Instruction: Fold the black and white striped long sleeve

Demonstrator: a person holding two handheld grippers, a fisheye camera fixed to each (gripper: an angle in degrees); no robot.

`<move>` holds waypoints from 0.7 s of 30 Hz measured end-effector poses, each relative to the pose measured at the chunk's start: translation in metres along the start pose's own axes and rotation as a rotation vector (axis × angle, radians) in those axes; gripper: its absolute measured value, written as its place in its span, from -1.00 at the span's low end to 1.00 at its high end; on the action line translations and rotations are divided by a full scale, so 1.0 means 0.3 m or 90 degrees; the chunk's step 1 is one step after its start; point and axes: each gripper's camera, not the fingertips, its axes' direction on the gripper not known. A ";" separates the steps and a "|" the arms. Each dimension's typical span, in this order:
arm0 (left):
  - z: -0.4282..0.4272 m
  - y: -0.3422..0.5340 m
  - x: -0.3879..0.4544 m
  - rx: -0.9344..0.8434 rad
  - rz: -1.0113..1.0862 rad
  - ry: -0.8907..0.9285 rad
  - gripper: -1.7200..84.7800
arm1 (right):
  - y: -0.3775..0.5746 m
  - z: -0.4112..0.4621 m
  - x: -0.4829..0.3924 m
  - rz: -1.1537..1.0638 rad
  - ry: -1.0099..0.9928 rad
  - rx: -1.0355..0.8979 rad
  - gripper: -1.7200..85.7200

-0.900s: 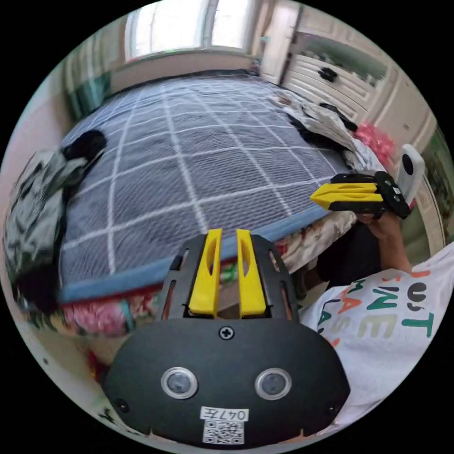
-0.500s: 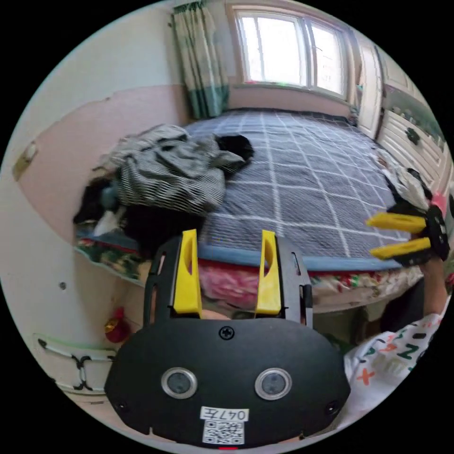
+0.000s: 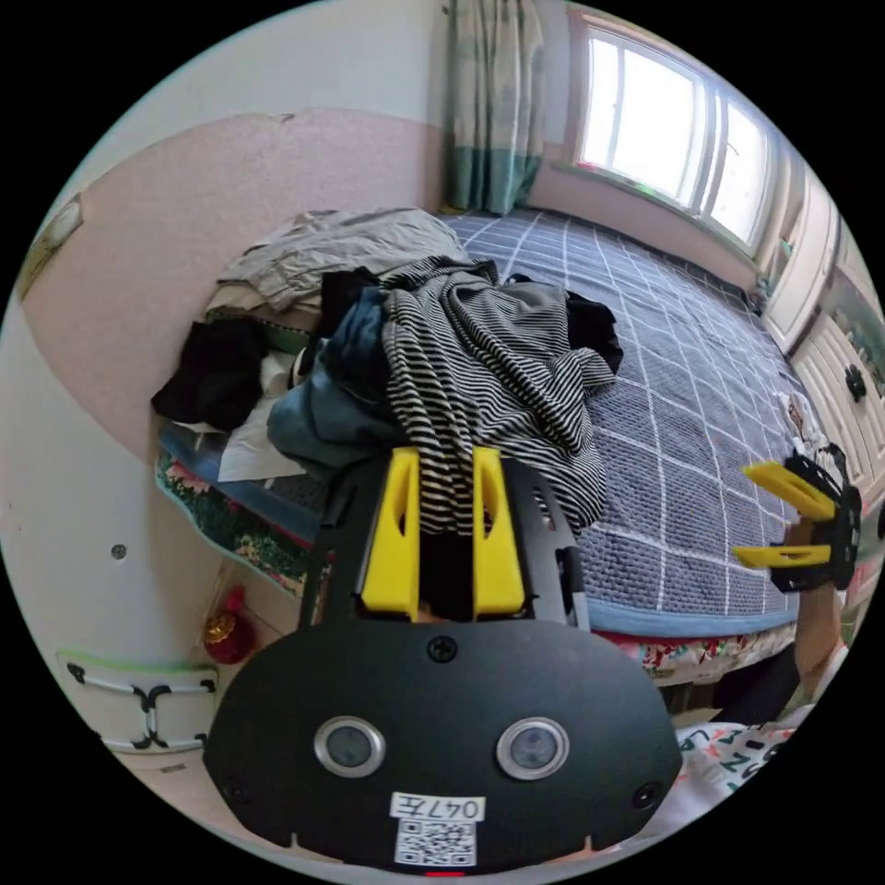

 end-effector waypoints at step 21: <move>-0.010 -0.055 -0.153 -0.022 0.316 0.187 -0.94 | -0.207 0.272 0.208 0.024 0.069 -0.105 -0.96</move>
